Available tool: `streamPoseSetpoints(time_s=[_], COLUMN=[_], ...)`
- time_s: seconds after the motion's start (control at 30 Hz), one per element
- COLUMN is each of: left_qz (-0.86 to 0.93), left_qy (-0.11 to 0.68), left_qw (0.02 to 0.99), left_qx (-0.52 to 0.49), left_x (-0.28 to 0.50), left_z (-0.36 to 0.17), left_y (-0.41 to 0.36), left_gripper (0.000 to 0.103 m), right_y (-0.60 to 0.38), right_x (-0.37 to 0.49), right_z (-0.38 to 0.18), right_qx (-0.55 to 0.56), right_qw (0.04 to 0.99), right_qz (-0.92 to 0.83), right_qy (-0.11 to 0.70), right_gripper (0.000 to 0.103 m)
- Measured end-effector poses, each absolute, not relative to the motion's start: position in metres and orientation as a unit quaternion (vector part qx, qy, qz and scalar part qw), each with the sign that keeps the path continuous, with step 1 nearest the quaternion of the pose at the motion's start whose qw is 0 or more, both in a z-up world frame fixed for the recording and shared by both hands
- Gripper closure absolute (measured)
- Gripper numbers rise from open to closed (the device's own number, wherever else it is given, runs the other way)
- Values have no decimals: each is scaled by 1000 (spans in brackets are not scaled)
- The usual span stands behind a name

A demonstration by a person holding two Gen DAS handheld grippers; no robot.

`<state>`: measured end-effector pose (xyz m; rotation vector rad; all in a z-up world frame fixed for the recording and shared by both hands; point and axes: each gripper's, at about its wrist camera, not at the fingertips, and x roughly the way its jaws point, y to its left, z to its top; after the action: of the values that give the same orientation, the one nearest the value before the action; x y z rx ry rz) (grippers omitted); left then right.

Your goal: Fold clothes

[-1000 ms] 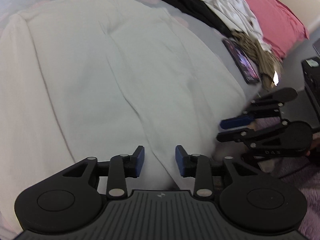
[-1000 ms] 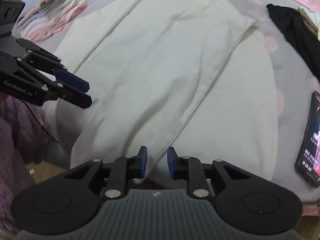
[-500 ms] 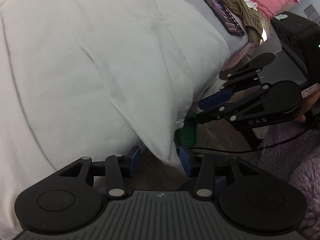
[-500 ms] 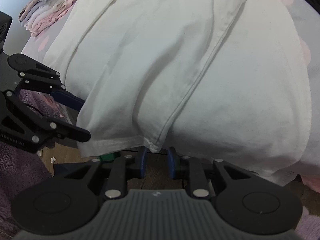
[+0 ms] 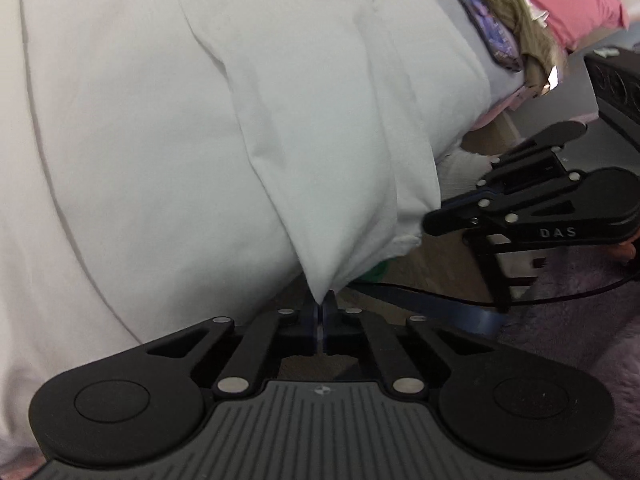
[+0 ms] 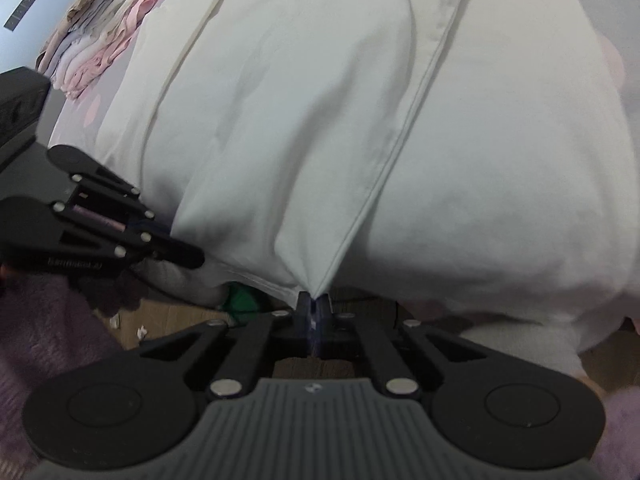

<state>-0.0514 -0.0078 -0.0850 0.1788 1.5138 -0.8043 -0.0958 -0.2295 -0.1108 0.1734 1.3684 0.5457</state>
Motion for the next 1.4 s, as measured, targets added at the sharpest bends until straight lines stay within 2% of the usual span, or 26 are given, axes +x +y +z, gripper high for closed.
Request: streamPoseSetpoints(time_s=[0.1,0.33,0.37,0.47,0.63,0.7,0.73,0.87,1.0,1.03,1.07,1.1,1.33,1.4], left_qz=[-369,-360,-355,-343,-353,-362,-364,-371,-372,-371,-368,-366,-365,-365], left_qy=[673,692,696,700,676,661,655,630,608,605,601,597,565,552], left_qw=[636,609,608,611,640,653,659,681,700,704,708,712,737,746], left_qx=[81,139,142,133,89,71,64,45,42,42,43,45,69,72], left_x=[-56,-65,-65,-61,-53,-46,-44,-32,-12,-8,-3,2,57,75], left_z=[-85,-100,-102,-100,-79,-70,-66,-47,-27,-25,-21,-18,0,4], left_y=[-11,-25,-25,-21,-15,-11,-11,-11,-17,-20,-22,-25,-68,-85], left_gripper=[103,103,103,103,103,103,103,102,101,99,93,90,87,79], right_y=[-241,-238,-235,-238,-243,-244,-244,-241,-234,-234,-233,-234,-240,-240], right_x=[-102,-103,-100,-99,-99,-97,-95,-89,-84,-83,-82,-82,-84,-83], right_z=[-99,-111,-114,-117,-102,-103,-105,-114,-121,-122,-123,-121,-115,-116], right_qx=[81,71,69,66,58,60,65,71,76,80,84,86,97,95], right_qw=[735,717,713,709,743,750,751,759,766,764,763,762,759,758], right_qz=[244,240,234,221,209,200,200,211,227,230,233,232,230,231], right_qy=[627,650,657,666,633,628,626,611,597,597,597,598,602,602], right_gripper=[101,101,97,95,94,77,73,70,72,77,95,99,100,100])
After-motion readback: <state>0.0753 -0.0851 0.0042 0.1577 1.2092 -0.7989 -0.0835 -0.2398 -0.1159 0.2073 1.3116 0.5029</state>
